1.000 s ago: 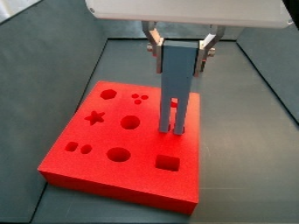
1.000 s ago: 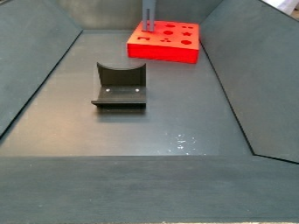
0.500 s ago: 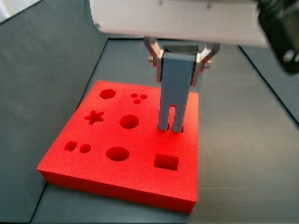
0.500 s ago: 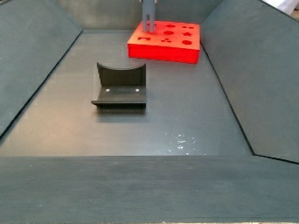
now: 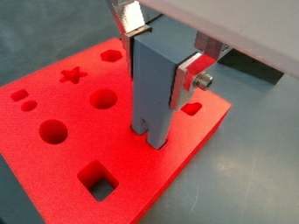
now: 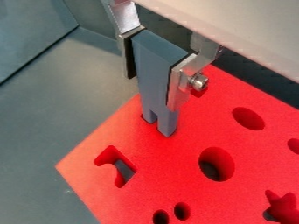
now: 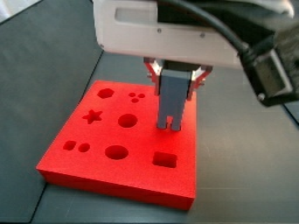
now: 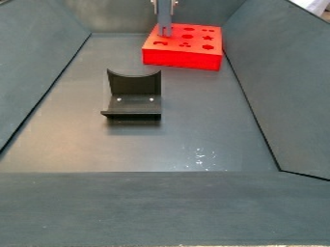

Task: Pick up the double-square object. Move up. Move to above the board. Insert the double-square object.
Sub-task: Insert the double-square object.

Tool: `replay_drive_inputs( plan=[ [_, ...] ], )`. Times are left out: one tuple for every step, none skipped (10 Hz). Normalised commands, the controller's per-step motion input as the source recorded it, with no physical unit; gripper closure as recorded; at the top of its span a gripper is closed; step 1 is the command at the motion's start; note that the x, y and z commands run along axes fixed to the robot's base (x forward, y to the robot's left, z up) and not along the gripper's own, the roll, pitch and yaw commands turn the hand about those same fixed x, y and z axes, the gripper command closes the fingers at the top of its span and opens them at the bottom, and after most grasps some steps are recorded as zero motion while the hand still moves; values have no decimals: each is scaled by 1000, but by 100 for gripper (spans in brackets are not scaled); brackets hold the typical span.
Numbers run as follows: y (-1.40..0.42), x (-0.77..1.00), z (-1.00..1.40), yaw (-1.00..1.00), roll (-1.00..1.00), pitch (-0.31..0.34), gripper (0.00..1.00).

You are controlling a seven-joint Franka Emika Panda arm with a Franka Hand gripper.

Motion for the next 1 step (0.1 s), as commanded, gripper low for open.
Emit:
replay_drive_inputs(
  plan=[
    [0,0,0,0,0,0,100]
  ],
)
